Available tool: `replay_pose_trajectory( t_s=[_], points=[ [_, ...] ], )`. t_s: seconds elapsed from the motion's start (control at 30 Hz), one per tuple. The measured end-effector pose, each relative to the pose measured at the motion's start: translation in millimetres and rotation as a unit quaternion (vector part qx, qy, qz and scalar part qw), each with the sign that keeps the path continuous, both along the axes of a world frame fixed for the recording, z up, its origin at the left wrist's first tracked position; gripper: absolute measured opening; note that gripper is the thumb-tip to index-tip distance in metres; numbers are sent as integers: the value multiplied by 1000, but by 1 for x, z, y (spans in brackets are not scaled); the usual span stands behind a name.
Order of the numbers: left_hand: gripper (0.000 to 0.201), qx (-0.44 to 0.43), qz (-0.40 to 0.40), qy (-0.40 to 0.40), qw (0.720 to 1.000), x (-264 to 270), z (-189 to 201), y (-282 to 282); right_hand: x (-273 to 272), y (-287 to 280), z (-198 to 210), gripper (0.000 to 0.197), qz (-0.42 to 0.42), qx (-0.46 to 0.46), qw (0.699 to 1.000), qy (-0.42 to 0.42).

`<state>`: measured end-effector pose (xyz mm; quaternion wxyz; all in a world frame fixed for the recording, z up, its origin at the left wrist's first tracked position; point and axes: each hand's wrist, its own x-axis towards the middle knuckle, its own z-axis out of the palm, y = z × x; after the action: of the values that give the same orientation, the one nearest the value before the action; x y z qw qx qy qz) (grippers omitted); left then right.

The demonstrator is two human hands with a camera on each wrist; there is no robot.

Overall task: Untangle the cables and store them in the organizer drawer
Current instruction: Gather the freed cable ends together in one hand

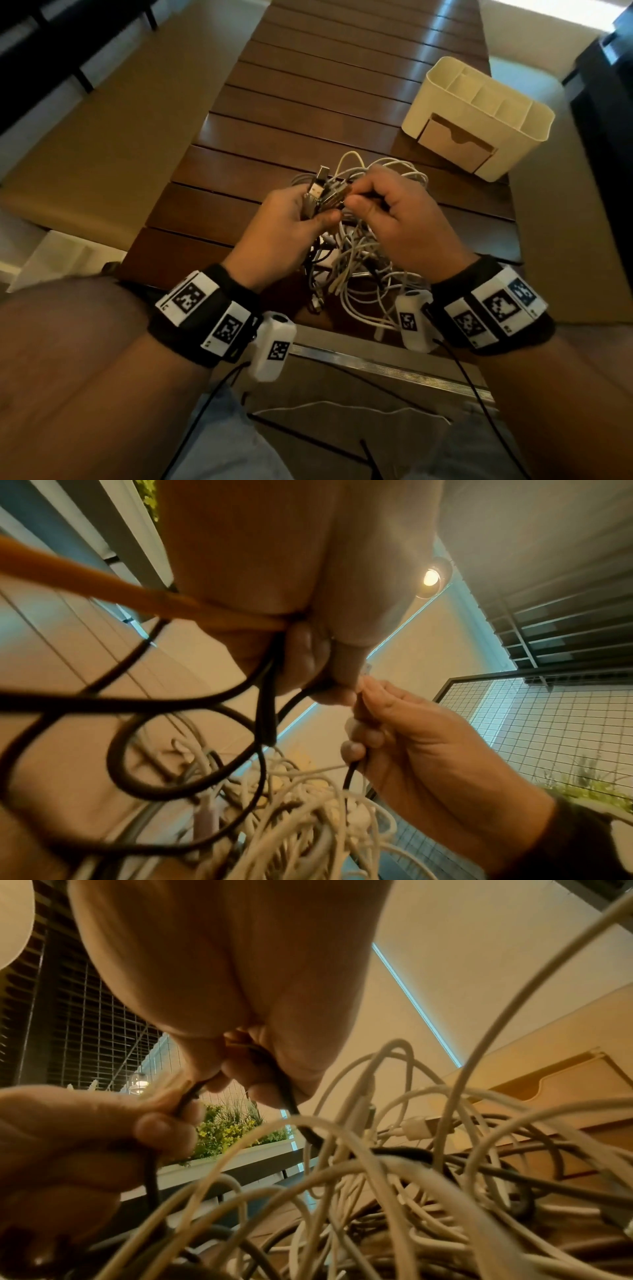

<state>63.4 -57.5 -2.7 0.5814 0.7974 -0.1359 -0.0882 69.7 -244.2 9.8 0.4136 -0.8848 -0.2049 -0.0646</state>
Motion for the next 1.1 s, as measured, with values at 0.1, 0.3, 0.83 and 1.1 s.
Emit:
replay_pose_trajectory(
  t_s=[0.1,0.3,0.83,1.1],
  points=[
    [19,5,28,-41,999,2,15,8,0,-4,-5,5,12,-42,996,80],
    [18,-83,121,53,988,13,29,51,2,-14,-13,19,-21,-126,978,165],
    [12,145,185,-59,970,11,3,31,0,-20,12,19,109,-248,959,87],
    [11,127,-30,-60,990,-4,0,6,2,-11,10,16,86,-154,984,-14]
  ],
)
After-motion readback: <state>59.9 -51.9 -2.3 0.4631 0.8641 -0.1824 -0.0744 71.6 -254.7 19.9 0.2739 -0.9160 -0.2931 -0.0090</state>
